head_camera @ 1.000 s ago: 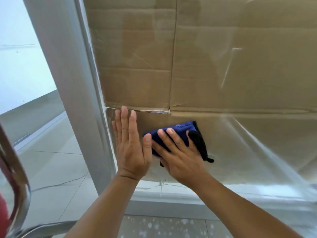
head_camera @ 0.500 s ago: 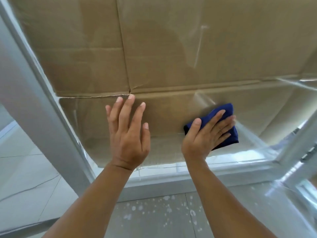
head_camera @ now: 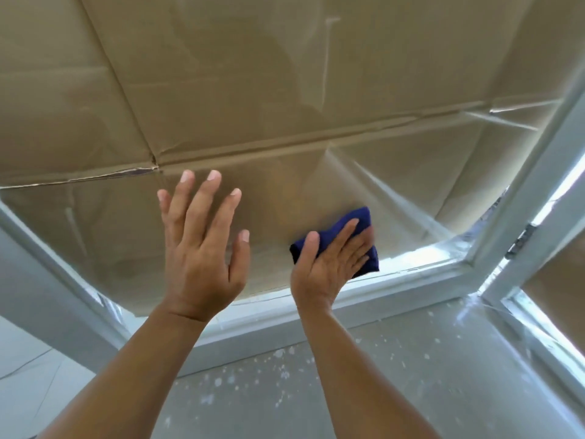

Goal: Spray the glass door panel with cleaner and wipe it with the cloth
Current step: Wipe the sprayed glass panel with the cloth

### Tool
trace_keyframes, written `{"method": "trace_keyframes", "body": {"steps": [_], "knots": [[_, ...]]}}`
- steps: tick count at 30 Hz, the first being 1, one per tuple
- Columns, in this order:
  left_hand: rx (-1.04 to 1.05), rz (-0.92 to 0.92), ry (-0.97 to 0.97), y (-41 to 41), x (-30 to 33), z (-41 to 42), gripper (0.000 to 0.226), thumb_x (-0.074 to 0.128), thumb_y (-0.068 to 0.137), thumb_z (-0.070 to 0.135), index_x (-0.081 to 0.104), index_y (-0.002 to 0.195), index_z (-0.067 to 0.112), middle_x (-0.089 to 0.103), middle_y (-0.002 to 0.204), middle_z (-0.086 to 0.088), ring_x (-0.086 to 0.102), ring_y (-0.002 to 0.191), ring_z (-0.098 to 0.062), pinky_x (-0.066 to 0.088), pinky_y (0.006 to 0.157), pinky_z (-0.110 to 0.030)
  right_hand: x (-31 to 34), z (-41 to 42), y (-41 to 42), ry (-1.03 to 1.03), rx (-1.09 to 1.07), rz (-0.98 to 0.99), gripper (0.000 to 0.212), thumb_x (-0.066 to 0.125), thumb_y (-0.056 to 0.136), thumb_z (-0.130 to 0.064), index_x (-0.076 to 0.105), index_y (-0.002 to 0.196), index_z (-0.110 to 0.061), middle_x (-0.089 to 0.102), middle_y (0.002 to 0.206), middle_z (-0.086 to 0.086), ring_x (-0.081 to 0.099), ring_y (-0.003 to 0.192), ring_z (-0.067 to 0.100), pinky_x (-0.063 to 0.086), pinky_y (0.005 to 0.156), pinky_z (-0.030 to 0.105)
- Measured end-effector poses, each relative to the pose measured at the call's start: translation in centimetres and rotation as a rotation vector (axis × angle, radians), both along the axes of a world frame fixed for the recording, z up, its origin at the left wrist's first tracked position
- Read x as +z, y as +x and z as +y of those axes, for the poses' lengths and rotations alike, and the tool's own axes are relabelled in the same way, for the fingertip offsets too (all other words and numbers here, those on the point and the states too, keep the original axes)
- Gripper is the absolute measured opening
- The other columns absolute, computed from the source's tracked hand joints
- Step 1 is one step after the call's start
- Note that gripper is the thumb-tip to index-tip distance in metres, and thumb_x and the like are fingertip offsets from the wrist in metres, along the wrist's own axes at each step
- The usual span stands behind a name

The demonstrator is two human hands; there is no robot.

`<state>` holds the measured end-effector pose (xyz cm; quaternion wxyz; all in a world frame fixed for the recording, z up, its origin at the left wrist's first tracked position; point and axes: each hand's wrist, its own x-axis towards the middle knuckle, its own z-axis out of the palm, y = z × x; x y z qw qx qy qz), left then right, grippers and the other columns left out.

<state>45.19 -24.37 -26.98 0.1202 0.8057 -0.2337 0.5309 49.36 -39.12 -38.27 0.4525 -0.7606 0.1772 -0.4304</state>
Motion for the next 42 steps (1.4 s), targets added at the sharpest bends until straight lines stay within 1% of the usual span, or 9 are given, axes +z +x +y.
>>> {"method": "trace_keyframes", "body": {"steps": [3,8,12,18,22,27,31,36,42], "knots": [[-0.001,0.003,0.005,0.2,-0.2,-0.5,0.044,0.061,0.087,0.013,0.060,0.129,-0.001,0.045,0.144,-0.024,0.028,0.141,-0.045,0.012,0.118,-0.063,1.3,-2.0,0.3,0.490,0.037,0.092,0.082,0.019,0.094,-0.062,-0.011,0.159,-0.022,-0.016,0.169,0.009,-0.013,0.156,0.022,-0.008,0.125,0.047],[0.018,-0.023,0.036,0.9,-0.7,-1.0,0.045,0.062,0.087,0.014,0.060,0.129,0.000,0.045,0.144,-0.024,0.028,0.141,-0.046,0.012,0.116,-0.065,-0.9,3.5,-2.6,0.208,0.190,0.193,0.083,0.015,0.099,-0.068,-0.018,0.154,-0.016,-0.026,0.162,0.015,-0.019,0.154,0.033,-0.007,0.125,0.052],[0.024,-0.047,0.045,1.3,-1.1,-1.3,0.044,0.062,0.087,0.014,0.061,0.128,-0.001,0.045,0.142,-0.024,0.028,0.140,-0.046,0.009,0.116,-0.063,-3.2,4.0,-4.1,0.198,0.397,0.294,0.076,0.008,0.092,-0.067,-0.037,0.141,-0.030,-0.050,0.148,-0.006,-0.044,0.142,0.010,-0.024,0.121,0.040],[0.022,-0.035,0.076,1.1,-2.0,-0.9,0.042,0.062,0.086,0.013,0.062,0.125,-0.002,0.048,0.140,-0.025,0.032,0.138,-0.047,0.009,0.117,-0.061,-0.7,-5.2,-0.1,0.625,0.043,0.150,0.069,0.024,0.108,-0.049,-0.013,0.159,-0.023,-0.022,0.167,0.001,-0.018,0.155,0.015,-0.014,0.122,0.034],[0.023,-0.029,0.087,1.4,-2.3,-1.2,0.041,0.061,0.087,0.013,0.062,0.125,-0.001,0.047,0.141,-0.025,0.032,0.138,-0.047,0.009,0.117,-0.061,0.6,-8.8,0.7,0.815,-0.054,0.156,0.061,0.021,0.111,-0.044,-0.008,0.161,-0.024,-0.015,0.170,0.004,-0.011,0.156,0.017,-0.008,0.120,0.032],[0.072,-0.046,0.085,2.2,-2.9,-2.1,0.042,0.062,0.085,0.014,0.063,0.125,0.000,0.044,0.143,-0.022,0.027,0.141,-0.045,0.005,0.119,-0.058,0.0,-0.6,-2.3,0.842,0.162,0.306,0.065,0.024,0.111,-0.039,-0.018,0.158,-0.024,-0.022,0.167,0.009,-0.016,0.155,0.024,-0.007,0.123,0.039],[0.088,-0.068,0.095,2.3,-3.0,-2.1,0.041,0.062,0.085,0.012,0.063,0.124,0.000,0.043,0.142,-0.022,0.027,0.141,-0.044,0.004,0.120,-0.055,-1.0,1.1,-3.5,0.832,0.300,0.338,0.068,0.025,0.110,-0.043,-0.024,0.156,-0.030,-0.032,0.164,0.001,-0.023,0.153,0.015,-0.008,0.124,0.037],[0.059,-0.055,0.111,1.9,-2.6,-1.4,0.039,0.062,0.085,0.010,0.063,0.123,-0.002,0.046,0.139,-0.025,0.033,0.138,-0.046,0.006,0.119,-0.058,-1.2,-7.2,-0.3,0.783,0.099,0.273,0.062,0.014,0.110,-0.042,-0.014,0.160,-0.016,-0.023,0.167,0.009,-0.018,0.155,0.023,-0.011,0.123,0.036],[0.035,-0.026,0.116,1.5,-2.7,-0.3,0.040,0.062,0.084,0.008,0.063,0.123,-0.002,0.044,0.140,-0.025,0.032,0.137,-0.047,0.010,0.118,-0.060,-0.2,-12.3,1.4,0.979,-0.084,0.177,0.062,0.020,0.109,-0.049,-0.008,0.161,-0.030,-0.014,0.170,0.004,-0.008,0.157,0.021,-0.004,0.124,0.042]]}}
